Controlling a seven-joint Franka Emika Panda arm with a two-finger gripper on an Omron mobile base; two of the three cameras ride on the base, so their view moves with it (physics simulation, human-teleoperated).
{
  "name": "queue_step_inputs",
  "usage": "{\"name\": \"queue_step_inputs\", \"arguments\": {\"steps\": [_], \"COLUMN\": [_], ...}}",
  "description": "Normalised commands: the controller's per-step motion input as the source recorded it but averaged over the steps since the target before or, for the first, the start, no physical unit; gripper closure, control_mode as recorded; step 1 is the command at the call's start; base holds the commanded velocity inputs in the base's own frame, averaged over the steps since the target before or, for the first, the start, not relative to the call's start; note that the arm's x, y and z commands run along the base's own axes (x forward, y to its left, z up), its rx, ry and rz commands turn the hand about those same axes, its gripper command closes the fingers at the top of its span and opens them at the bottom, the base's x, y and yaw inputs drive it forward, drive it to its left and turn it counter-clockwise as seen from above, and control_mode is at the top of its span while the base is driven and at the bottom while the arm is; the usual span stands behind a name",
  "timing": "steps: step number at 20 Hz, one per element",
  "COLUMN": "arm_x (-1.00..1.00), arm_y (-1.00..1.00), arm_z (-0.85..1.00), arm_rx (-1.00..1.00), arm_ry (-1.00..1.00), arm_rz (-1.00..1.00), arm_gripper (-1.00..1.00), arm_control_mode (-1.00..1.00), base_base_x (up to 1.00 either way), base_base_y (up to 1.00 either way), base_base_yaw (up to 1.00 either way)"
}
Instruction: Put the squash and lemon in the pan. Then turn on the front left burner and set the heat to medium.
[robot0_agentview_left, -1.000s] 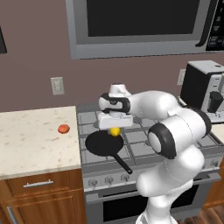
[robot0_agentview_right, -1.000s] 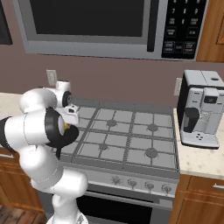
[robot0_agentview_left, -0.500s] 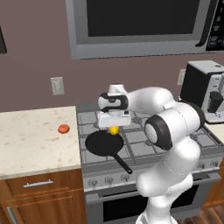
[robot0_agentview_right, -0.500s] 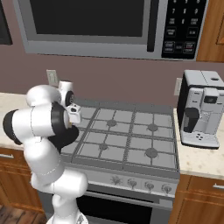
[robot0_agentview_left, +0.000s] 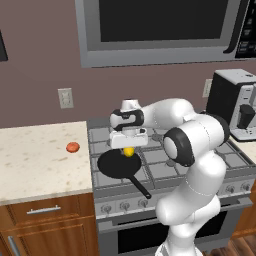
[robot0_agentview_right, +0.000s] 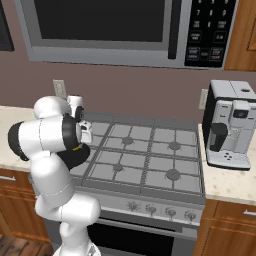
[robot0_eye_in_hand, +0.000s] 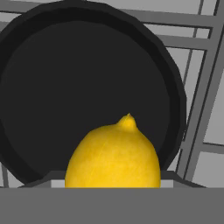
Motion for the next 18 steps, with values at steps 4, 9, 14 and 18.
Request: {"name": "queue_step_inputs", "arguments": {"steps": [4,9,14,18], "arm_x": [0.00,0.00,0.00,0.00], "arm_y": [0.05,0.09,0.12,0.03], "arm_z": [-0.02,-0.26,-0.43,-0.20], "arm_rx": [-0.06,-0.04,-0.01,0.00], "arm_ry": [0.01,0.01,0.01,0.00], "arm_rz": [0.00,0.00,0.00,0.00], "arm_gripper": [1.00,1.00,1.00,1.00], "arm_control_mode": [-1.00,-1.00,-1.00,-1.00], "base_base_x": [0.00,0.00,0.00,0.00], "base_base_y": [0.00,0.00,0.00,0.00], "base_base_yaw": [0.00,0.00,0.00,0.00]}}
